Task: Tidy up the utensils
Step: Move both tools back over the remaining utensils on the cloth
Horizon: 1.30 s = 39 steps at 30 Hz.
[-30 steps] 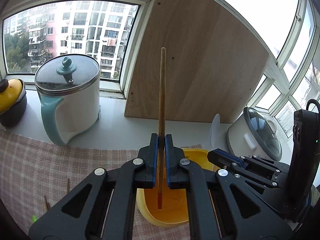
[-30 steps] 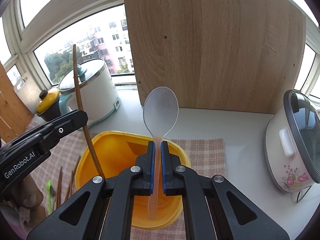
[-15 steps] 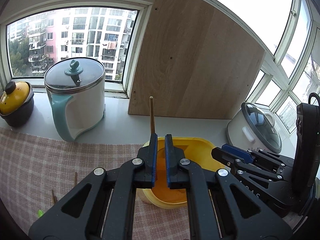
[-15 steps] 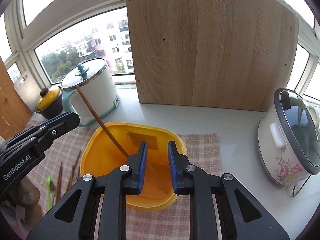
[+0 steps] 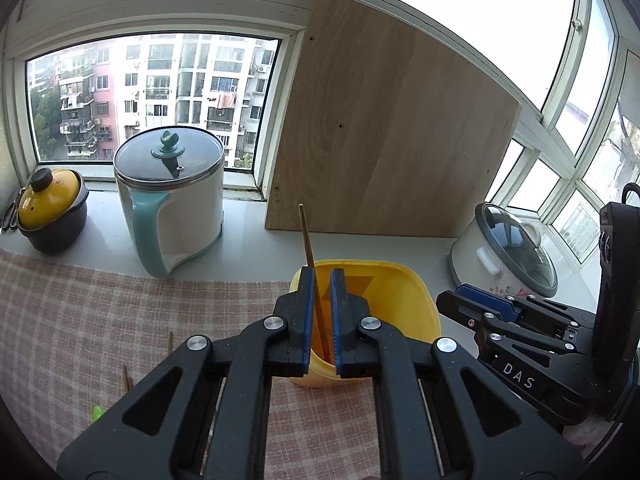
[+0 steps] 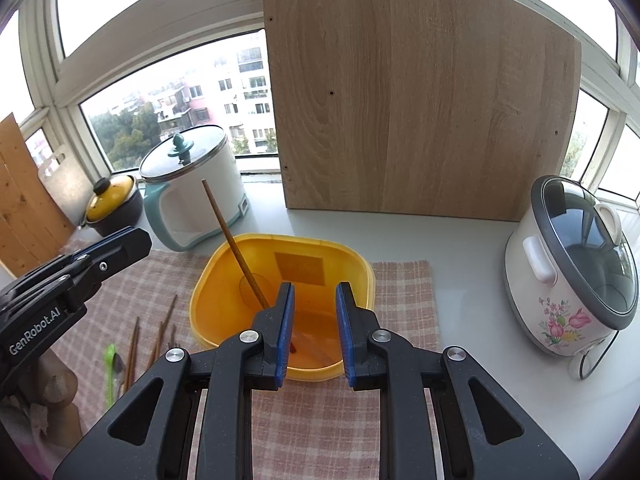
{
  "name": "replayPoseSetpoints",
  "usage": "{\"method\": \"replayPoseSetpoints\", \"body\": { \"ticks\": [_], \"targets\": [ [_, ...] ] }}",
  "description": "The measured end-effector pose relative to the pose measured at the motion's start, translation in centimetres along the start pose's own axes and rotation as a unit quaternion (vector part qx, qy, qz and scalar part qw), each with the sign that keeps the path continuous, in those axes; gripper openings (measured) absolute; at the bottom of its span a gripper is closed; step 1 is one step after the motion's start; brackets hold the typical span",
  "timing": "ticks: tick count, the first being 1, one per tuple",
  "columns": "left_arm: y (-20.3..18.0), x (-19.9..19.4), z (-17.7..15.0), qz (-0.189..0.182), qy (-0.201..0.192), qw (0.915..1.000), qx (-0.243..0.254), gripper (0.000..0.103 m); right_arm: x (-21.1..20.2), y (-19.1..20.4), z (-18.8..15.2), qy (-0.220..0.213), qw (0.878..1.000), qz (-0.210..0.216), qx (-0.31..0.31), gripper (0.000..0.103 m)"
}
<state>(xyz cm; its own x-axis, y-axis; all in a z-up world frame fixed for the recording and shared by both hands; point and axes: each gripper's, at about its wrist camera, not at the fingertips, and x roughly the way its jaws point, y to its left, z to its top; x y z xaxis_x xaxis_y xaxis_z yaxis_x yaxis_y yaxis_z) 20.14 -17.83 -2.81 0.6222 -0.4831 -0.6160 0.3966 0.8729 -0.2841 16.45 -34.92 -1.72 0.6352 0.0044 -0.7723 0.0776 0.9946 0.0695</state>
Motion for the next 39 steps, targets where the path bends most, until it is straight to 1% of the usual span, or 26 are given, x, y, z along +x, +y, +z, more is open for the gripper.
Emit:
{"method": "replayPoseSetpoints", "body": {
  "ticks": [2, 3, 5, 8, 9, 10, 11, 13, 16, 17, 19, 25, 31, 36, 39],
  "targets": [
    [0.0, -0.9, -0.2, 0.002, -0.006, 1.0000, 0.003, 0.020, -0.5, 0.3, -0.2, -0.004, 1.000, 0.001, 0.000, 0.020],
    [0.0, -1.3, -0.2, 0.003, -0.009, 0.9999, 0.004, 0.021, -0.8, 0.4, -0.3, -0.006, 1.000, 0.002, 0.001, 0.021],
    [0.1, -2.1, -0.3, 0.005, -0.014, 0.9998, 0.009, 0.021, -1.4, 0.6, -0.5, -0.013, 1.000, 0.004, 0.002, 0.032],
    [0.4, -3.5, -0.5, 0.011, -0.022, 0.9996, 0.015, 0.021, -2.4, 1.0, -0.9, -0.024, 1.000, 0.003, -0.001, 0.037],
    [0.7, -4.0, -0.6, 0.013, -0.024, 0.9995, 0.015, 0.023, -2.7, 1.2, -1.0, -0.026, 1.000, 0.003, -0.003, 0.038],
    [1.0, -4.4, -0.7, 0.014, -0.026, 0.9995, 0.014, 0.026, -2.9, 1.4, -1.2, -0.028, 1.000, 0.004, -0.004, 0.041],
    [1.3, -4.9, -0.8, 0.015, -0.028, 0.9994, 0.014, 0.030, -3.2, 1.6, -1.3, -0.031, 0.999, 0.005, -0.006, 0.047],
    [2.0, -5.7, -1.0, 0.018, -0.029, 0.9993, 0.015, 0.032, -3.6, 2.0, -1.7, -0.036, 0.999, 0.008, -0.010, 0.055],
    [3.3, -6.7, -1.5, 0.030, -0.030, 0.9990, 0.014, 0.033, -4.2, 2.6, -2.4, -0.039, 0.999, 0.012, -0.018, 0.056],
    [3.8, -7.0, -1.7, 0.033, -0.029, 0.9989, 0.014, 0.037, -4.2, 2.8, -2.7, -0.038, 0.999, 0.016, -0.020, 0.058],
    [4.8, -7.6, -2.3, 0.040, -0.025, 0.9988, 0.014, 0.042, -4.2, 3.3, -3.2, -0.034, 0.999, 0.024, -0.026, 0.063],
    [8.8, -8.8, -4.4, 0.069, 0.002, 0.9976, 0.002, 0.042, -3.8, 5.1, -4.8, -0.019, 0.997, 0.035, -0.060, 0.064],
    [13.4, -9.5, -7.3, 0.105, 0.035, 0.9937, -0.019, 0.042, -2.5, 7.0, -6.4, 0.005, 0.995, 0.053, -0.079, 0.064],
    [16.7, -9.4, -9.7, 0.121, 0.062, 0.9895, -0.048, 0.042, -1.1, 8.5, -7.6, 0.028, 0.994, 0.066, -0.086, 0.064],
    [18.1, -8.8, -11.2, 0.123, 0.082, 0.9869, -0.064, 0.042, -0.4, 9.7, -8.4, 0.041, 0.992, 0.075, -0.097, 0.064]
  ]
}}
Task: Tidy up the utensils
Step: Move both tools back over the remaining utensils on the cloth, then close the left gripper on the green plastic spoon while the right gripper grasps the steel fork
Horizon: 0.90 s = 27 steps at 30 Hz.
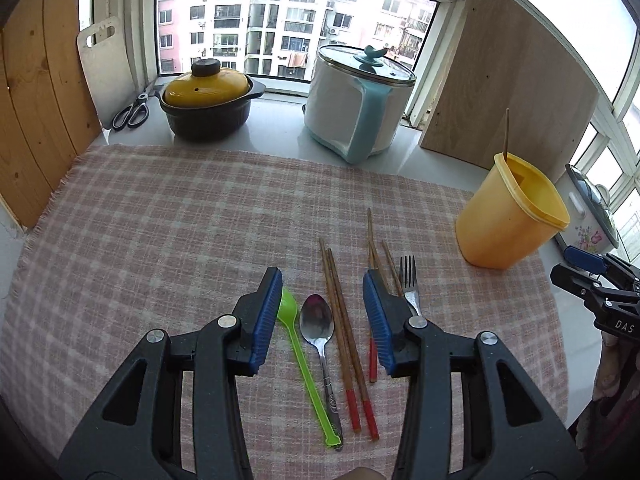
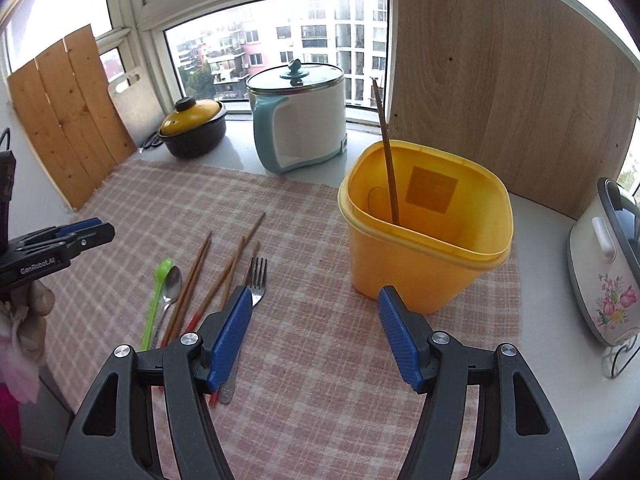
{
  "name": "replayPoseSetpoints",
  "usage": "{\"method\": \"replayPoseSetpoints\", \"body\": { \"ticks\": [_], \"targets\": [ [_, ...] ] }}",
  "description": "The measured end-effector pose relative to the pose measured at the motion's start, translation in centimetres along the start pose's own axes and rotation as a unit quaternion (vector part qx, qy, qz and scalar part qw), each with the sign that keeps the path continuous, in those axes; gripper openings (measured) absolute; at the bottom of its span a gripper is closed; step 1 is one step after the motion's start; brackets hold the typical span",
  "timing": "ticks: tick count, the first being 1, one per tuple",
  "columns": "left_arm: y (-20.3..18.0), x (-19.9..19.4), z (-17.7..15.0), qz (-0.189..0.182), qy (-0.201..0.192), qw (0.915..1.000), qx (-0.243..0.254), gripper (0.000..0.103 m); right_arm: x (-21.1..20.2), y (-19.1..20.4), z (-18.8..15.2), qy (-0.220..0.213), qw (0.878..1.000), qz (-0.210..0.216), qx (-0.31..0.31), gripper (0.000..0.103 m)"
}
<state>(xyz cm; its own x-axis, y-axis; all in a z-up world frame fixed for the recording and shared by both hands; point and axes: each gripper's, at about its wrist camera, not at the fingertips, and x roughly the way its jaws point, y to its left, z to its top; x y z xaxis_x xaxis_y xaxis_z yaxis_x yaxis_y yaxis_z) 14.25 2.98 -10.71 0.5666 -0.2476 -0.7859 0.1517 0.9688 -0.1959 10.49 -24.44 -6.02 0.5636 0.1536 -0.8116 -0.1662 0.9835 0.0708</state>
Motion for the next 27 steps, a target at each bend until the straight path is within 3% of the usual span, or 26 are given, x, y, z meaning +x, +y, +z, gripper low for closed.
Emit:
{"method": "replayPoseSetpoints", "body": {
  "ticks": [9, 17, 20, 27],
  "targets": [
    [2.5, 3.8, -3.8, -0.004, 0.064, 0.9974, -0.033, 0.042, 4.2, 3.0, -1.4, 0.055, 0.998, 0.020, -0.024, 0.064],
    [3.0, 5.8, -5.9, -0.005, 0.095, 0.9949, -0.035, 0.042, 8.0, 4.5, -2.2, 0.107, 0.993, 0.035, -0.024, 0.064],
    [3.1, 6.6, -6.3, -0.005, 0.104, 0.9939, -0.037, 0.034, 9.2, 5.2, -2.4, 0.120, 0.992, 0.030, -0.030, 0.064],
    [3.0, 7.9, -6.5, -0.002, 0.114, 0.9928, -0.035, 0.029, 11.5, 6.1, -2.6, 0.148, 0.988, 0.024, -0.039, 0.056]
  ]
}}
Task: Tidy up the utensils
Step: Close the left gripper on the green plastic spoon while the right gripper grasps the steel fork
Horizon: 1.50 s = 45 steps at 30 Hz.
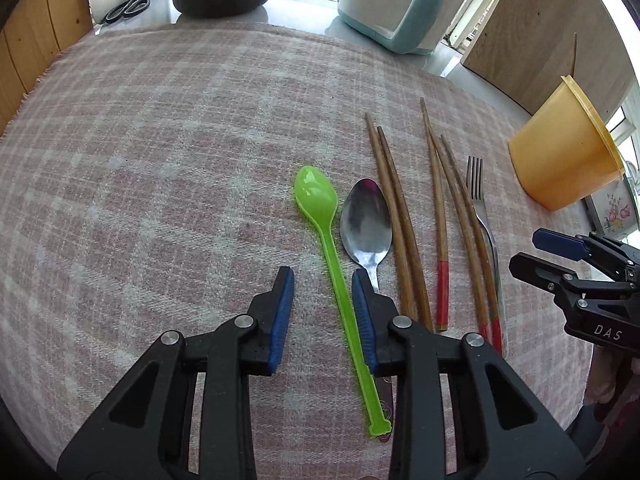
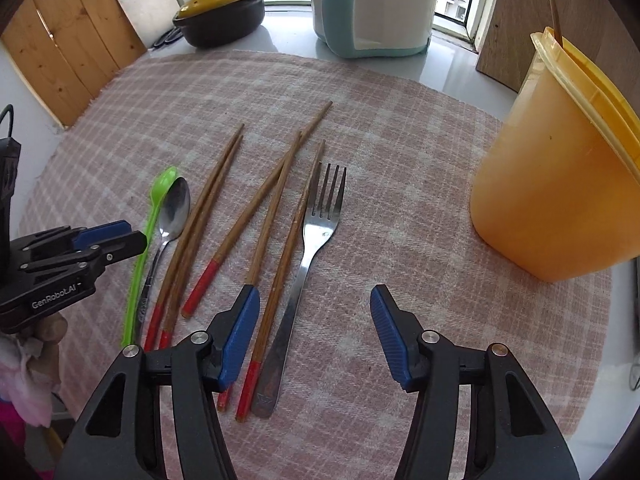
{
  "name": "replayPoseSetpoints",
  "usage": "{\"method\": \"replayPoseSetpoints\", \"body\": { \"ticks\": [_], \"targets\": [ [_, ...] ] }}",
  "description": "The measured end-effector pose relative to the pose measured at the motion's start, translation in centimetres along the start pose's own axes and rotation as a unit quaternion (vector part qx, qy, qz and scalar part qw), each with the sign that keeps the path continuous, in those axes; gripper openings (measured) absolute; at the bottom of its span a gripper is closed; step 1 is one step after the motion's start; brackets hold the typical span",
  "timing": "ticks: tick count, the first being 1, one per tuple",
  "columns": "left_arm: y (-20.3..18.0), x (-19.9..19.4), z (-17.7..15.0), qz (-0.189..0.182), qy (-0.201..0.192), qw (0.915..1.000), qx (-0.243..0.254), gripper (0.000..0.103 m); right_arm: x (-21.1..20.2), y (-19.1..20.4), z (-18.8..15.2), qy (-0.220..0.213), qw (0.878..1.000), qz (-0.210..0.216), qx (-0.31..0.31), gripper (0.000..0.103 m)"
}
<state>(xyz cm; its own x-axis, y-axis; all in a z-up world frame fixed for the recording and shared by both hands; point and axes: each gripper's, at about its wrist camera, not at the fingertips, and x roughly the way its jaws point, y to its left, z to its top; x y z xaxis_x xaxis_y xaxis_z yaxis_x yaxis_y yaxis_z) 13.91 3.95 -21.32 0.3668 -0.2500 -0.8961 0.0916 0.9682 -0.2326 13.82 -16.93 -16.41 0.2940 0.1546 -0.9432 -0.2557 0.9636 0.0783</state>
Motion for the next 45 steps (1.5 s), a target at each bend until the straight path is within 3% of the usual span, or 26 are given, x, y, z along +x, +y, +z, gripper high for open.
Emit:
{"method": "replayPoseSetpoints", "body": {
  "ticks": [4, 15, 21, 25, 39, 42, 45],
  "targets": [
    [-0.2, 0.1, 0.2, 0.007, -0.004, 1.0000, 0.006, 0.025, 0.9, -0.3, 0.2, 0.011, 1.000, 0.000, 0.011, 0.043],
    [-1.2, 0.6, 0.7, 0.037, -0.011, 0.9984, 0.040, 0.022, 2.2, -0.1, 1.2, 0.021, 1.000, 0.000, 0.017, 0.037],
    [-1.5, 0.7, 0.8, 0.042, -0.014, 0.9976, 0.054, 0.012, 2.7, 0.3, 1.6, 0.025, 1.000, -0.009, 0.008, 0.035],
    [-1.4, 0.6, 0.9, 0.041, -0.013, 0.9974, 0.057, 0.008, 2.7, 0.5, 1.7, 0.033, 0.999, -0.015, -0.007, 0.019],
    [-0.9, 1.0, 1.5, 0.037, -0.001, 0.9983, 0.044, 0.010, 3.8, 1.2, 2.6, 0.061, 0.998, -0.023, -0.026, 0.019],
    [-0.5, 1.0, 1.7, 0.029, -0.001, 0.9990, 0.034, 0.010, 3.9, 1.2, 2.7, 0.062, 0.997, -0.018, -0.029, 0.009],
    [0.1, 1.0, 1.9, 0.019, 0.000, 0.9995, 0.025, 0.006, 3.9, 1.0, 2.8, 0.064, 0.998, -0.012, -0.024, 0.009]
  ]
}}
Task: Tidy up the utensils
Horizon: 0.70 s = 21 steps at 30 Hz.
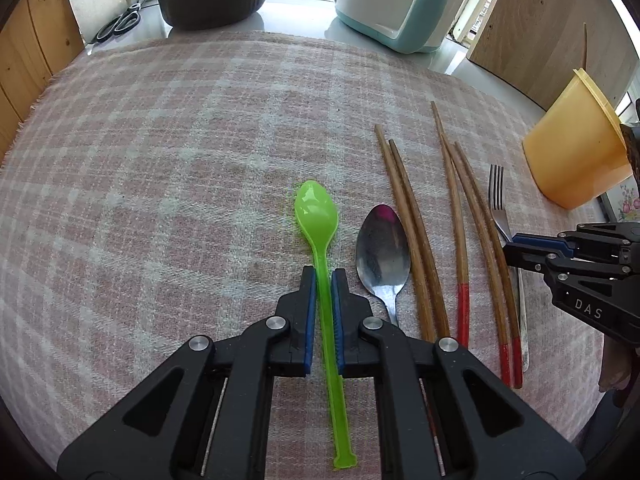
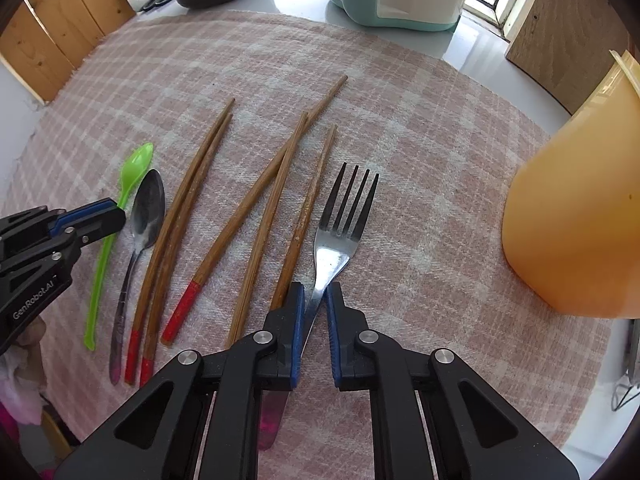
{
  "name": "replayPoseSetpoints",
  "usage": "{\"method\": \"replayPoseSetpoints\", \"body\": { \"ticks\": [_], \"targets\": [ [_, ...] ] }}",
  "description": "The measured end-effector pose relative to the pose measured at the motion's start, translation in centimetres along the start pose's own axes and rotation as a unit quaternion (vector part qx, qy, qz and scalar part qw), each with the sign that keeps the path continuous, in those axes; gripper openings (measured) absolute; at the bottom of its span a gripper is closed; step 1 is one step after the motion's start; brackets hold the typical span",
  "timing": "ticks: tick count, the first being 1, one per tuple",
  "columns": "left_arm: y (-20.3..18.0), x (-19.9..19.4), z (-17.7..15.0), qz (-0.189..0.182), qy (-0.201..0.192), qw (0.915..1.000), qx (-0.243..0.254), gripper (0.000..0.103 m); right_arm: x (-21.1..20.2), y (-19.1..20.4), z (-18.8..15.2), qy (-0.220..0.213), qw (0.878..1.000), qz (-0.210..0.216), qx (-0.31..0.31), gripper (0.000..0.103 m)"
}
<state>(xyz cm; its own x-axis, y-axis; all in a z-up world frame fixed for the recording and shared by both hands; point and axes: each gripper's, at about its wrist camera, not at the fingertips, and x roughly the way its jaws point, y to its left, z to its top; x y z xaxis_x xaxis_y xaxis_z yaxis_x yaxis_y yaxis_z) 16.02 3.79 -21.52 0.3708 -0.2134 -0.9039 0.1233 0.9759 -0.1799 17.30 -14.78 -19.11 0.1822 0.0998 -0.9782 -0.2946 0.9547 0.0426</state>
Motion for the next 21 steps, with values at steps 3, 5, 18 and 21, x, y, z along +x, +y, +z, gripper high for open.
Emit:
{"method": "replayPoseSetpoints", "body": {
  "ticks": [3, 5, 18, 21],
  "targets": [
    [0.4, -0.1, 0.0, -0.009, 0.001, 0.9999, -0.009, 0.005, 0.1, -0.2, 0.2, -0.001, 1.000, 0.002, 0.001, 0.009],
    [0.5, -0.2, 0.0, -0.013, 0.002, 0.9998, -0.014, 0.005, 0.1, -0.2, 0.3, -0.001, 1.000, 0.003, 0.002, 0.007],
    [0.7, -1.5, -0.5, -0.021, -0.013, 0.9995, -0.022, 0.004, -0.7, -0.8, -1.0, -0.014, 1.000, 0.011, 0.017, 0.004],
    [0.7, -2.1, -0.5, -0.024, -0.020, 0.9992, -0.023, 0.004, -1.1, -0.7, -1.2, -0.021, 1.000, 0.014, 0.019, 0.004]
  ]
}}
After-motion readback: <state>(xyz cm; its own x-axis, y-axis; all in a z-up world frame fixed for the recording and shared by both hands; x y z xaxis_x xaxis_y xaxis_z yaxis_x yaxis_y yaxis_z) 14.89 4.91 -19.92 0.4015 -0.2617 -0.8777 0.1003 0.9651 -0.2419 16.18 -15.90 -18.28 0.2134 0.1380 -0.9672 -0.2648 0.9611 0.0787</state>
